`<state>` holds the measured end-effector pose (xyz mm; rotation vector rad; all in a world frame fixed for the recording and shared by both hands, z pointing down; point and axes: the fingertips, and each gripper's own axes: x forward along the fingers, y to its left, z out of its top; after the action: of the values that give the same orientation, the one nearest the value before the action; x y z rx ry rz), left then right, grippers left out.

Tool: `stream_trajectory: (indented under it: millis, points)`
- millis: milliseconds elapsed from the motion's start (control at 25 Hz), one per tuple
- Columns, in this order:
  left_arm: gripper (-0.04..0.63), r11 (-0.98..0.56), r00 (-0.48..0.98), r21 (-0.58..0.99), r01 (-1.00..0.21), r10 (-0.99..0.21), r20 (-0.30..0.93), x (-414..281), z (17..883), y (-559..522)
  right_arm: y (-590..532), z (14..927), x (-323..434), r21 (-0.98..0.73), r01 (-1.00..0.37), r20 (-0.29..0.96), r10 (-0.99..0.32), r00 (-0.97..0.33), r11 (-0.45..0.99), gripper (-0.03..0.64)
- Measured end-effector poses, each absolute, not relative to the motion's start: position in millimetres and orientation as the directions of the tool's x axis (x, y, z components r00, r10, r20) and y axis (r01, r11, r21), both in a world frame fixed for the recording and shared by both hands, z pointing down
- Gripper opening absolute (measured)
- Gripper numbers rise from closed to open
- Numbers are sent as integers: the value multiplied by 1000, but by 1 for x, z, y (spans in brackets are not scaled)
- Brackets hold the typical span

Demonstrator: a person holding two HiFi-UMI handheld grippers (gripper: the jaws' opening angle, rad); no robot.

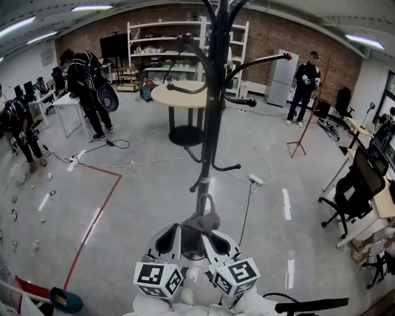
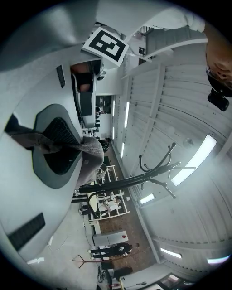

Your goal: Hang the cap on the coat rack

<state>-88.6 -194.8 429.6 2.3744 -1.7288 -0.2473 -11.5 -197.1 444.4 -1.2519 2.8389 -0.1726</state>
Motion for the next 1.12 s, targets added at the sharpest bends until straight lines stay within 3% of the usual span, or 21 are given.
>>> stream_trajectory:
  millis: [680, 920, 1120]
  points:
    - [2, -396, 396, 285, -873, -916, -59, -93, 418, -253, -242, 435, -12, -94, -792, 12, -795, -607, 603, 18]
    - [2, -370, 346, 312, -875, -929, -134, -102, 399, -260, -248, 431, -2, -82, -794, 38, -794, -607, 603, 18]
    - [2, -326, 289, 299, -897, -944, -162, -121, 390, -266, -249, 396, -3, -34, -766, -19, -766, -642, 642, 18]
